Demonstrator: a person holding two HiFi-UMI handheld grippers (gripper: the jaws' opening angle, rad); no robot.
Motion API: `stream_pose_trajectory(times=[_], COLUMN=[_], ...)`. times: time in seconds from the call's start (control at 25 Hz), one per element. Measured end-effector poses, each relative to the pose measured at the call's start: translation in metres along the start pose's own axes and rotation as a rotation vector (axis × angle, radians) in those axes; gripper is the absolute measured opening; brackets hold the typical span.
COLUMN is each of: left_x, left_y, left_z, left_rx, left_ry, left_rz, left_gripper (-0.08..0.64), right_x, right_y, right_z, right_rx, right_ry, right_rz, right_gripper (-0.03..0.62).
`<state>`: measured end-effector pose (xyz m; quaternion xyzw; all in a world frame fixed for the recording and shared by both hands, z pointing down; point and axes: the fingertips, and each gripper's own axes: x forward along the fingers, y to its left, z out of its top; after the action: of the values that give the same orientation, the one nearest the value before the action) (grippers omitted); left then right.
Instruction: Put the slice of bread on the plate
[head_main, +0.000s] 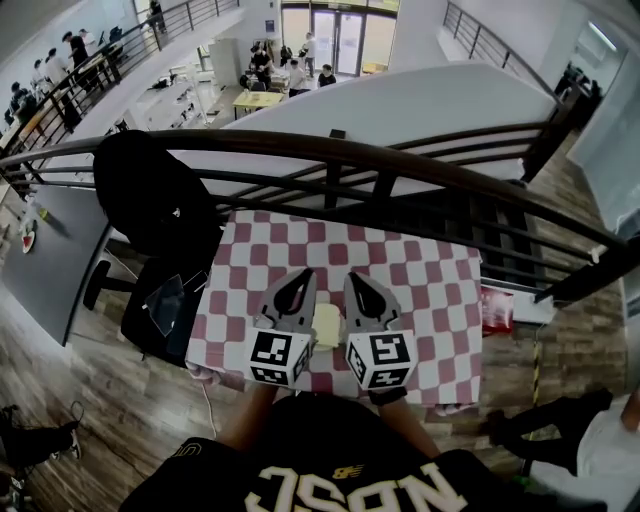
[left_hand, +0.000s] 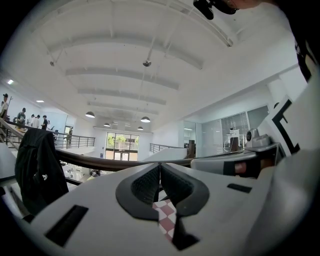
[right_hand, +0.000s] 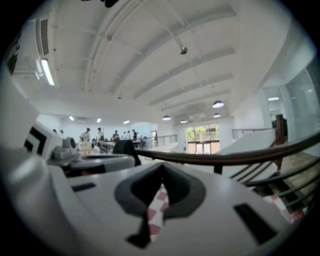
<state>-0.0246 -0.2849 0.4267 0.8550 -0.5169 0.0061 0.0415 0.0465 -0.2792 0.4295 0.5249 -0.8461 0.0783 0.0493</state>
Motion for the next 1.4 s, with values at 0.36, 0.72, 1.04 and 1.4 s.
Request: stream_pose_trajectory(times=[0.36,0.72,1.04,1.4], left_x=[0.001,0.001,-0.002,-0.005], left_y=[0.0,0.003,0.008,0.009], left_z=[0.007,0.008,0.006,0.0], left_rx=[0.007,0.014,0.013,0.001], left_ry=[-0.019,-0.031,-0.027,-0.007], left_rz=[-0.007,-0.005,0.008,0.008], left_gripper=[0.028,0.028,0.028,0.028], right_x=[-0.001,0.0,0.0,0.0], right_y=[0.004,0.002,0.006,0.007], right_z=[0.007,0.009,0.008,0.005], right_rx=[-0.027,-0.042,-0.058,-0.086], right_ry=[-0.014,-0.018,-0.015,-0.009], right_rz=[-0.004,-0.017,-0.023,-0.037], right_gripper=[0.014,0.014,0.014,0.014])
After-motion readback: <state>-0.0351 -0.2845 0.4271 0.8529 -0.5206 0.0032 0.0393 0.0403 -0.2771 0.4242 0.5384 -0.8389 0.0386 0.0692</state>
